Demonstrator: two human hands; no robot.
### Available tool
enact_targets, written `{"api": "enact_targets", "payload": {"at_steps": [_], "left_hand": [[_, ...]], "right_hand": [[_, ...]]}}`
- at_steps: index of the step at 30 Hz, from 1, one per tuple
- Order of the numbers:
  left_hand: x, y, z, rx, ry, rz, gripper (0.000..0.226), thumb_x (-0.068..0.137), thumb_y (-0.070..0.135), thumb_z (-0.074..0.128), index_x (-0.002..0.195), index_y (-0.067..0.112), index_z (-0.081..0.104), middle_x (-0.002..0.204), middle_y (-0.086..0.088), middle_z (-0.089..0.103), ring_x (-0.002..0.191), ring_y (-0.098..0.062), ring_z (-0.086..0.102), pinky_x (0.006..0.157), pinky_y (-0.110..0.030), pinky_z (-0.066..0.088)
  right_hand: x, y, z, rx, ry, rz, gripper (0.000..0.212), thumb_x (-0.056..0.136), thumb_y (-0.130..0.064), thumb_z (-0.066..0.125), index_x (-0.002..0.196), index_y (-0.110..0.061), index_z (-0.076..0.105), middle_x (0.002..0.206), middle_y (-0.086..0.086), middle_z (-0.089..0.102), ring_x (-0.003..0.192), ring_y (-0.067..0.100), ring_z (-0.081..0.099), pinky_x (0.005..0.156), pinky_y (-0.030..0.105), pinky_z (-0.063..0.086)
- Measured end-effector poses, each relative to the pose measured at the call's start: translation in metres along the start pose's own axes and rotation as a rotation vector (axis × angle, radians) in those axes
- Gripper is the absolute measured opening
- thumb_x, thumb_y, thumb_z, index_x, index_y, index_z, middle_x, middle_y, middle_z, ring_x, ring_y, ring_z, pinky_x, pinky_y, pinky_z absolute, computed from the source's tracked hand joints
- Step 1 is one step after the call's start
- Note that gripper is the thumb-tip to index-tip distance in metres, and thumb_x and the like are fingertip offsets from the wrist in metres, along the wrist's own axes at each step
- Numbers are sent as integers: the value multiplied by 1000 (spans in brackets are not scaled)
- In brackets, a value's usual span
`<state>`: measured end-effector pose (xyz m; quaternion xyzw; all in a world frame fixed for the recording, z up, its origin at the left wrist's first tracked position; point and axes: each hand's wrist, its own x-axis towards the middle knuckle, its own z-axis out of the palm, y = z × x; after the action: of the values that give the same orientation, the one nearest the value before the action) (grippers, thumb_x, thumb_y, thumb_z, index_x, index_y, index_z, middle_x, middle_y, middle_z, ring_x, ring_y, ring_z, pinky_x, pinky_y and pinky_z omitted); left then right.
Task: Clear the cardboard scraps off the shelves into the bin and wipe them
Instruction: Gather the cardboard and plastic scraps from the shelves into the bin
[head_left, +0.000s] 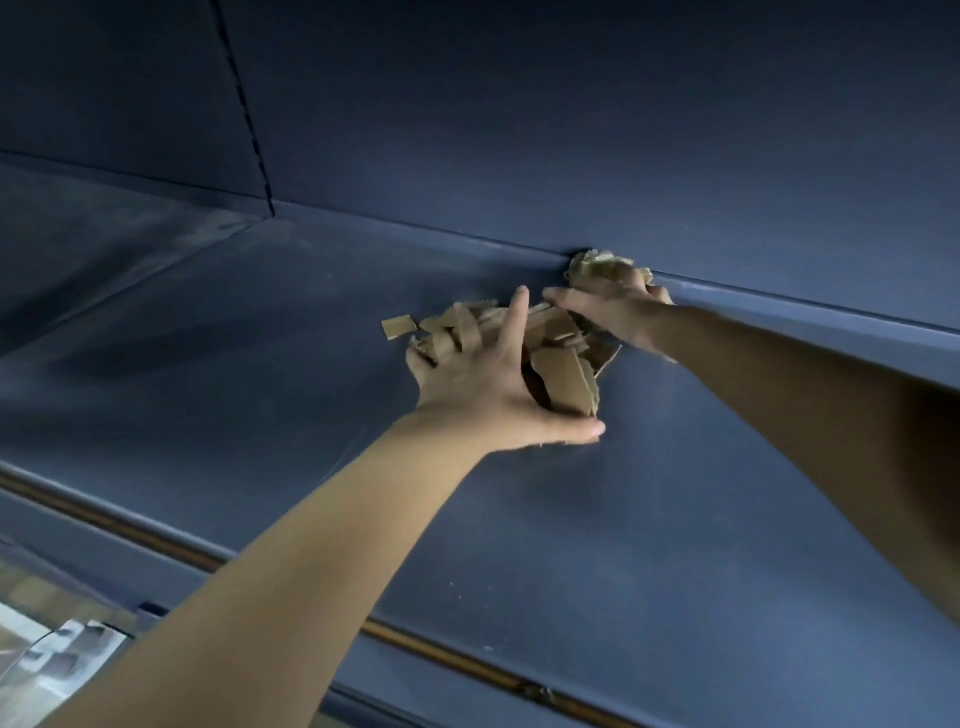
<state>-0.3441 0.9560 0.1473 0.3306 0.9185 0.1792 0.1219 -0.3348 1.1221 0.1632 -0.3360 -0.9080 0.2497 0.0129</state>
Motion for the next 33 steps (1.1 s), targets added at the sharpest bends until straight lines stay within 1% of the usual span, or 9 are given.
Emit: {"api": "enact_targets", "payload": {"at_steps": [2, 4, 6, 8, 11, 15, 18, 28, 33], "left_hand": [[9, 5, 2, 25, 44, 29, 111, 57, 72, 65, 143, 43, 1, 154, -10, 8, 140, -36, 8, 112, -53, 11], [13, 12, 6, 45, 83, 45, 97, 59, 72, 63, 139, 42, 16, 147, -8, 23, 134, -34, 18, 107, -50, 18], [14, 20, 9, 5, 129, 47, 96, 59, 69, 66, 137, 36, 20, 137, -8, 34, 128, -32, 27, 101, -45, 23], [12, 29, 12, -62, 142, 44, 109, 57, 64, 71, 142, 30, 12, 136, -8, 34, 127, -31, 29, 99, -43, 26], [4, 39, 16, -88, 151, 8, 119, 54, 63, 74, 145, 27, 6, 141, -8, 29, 133, -30, 27, 99, -45, 27], [-9, 41, 25, -226, 287, 37, 102, 62, 45, 75, 141, 27, 13, 135, -8, 30, 127, -28, 39, 97, -42, 33], [-17, 42, 28, -319, 338, 63, 90, 69, 40, 69, 140, 30, 16, 129, -6, 30, 117, -33, 48, 93, -44, 41], [-48, 48, 10, -326, 361, 134, 84, 72, 37, 69, 141, 31, 21, 127, -6, 30, 100, -36, 56, 88, -40, 44], [-62, 52, -5, -314, 333, 176, 85, 71, 34, 69, 141, 30, 20, 127, -7, 29, 103, -34, 54, 85, -39, 43]], "right_hand": [[-7, 1, 0, 58, -9, 6, 78, 71, -78, 42, 138, -38, 35, 150, 4, 27, 138, 34, 19, 112, 48, 23], [-20, 6, 0, 75, -34, -47, 66, 69, -78, 43, 128, -48, 45, 144, -1, 38, 137, 31, 23, 113, 50, 21], [-31, 13, 1, 303, -19, -87, 44, 73, -68, 51, 109, -43, 59, 126, -1, 56, 128, 25, 41, 109, 43, 31], [-43, 14, 5, 587, 9, -116, 16, 82, -45, 60, 85, -30, 61, 94, -3, 65, 104, 20, 58, 94, 33, 45], [-59, 12, 15, 745, 142, -137, 14, 84, -27, 62, 72, -24, 56, 73, -5, 61, 84, 18, 60, 86, 34, 49], [-81, 3, 25, 868, 294, -98, 13, 70, -30, 55, 59, -23, 50, 57, -10, 53, 65, 14, 52, 74, 36, 48], [-95, -1, 28, 1001, 344, -92, 17, 59, -30, 51, 45, -22, 46, 40, -14, 45, 51, 9, 42, 59, 30, 39], [-132, -9, 18, 1131, 442, -157, 37, 83, -9, 52, 51, -23, 40, 38, -16, 39, 44, 0, 36, 53, 19, 35], [-150, -19, 7, 1178, 470, -117, 37, 85, -11, 52, 52, -20, 40, 44, -14, 39, 53, 7, 38, 59, 25, 37]]}}
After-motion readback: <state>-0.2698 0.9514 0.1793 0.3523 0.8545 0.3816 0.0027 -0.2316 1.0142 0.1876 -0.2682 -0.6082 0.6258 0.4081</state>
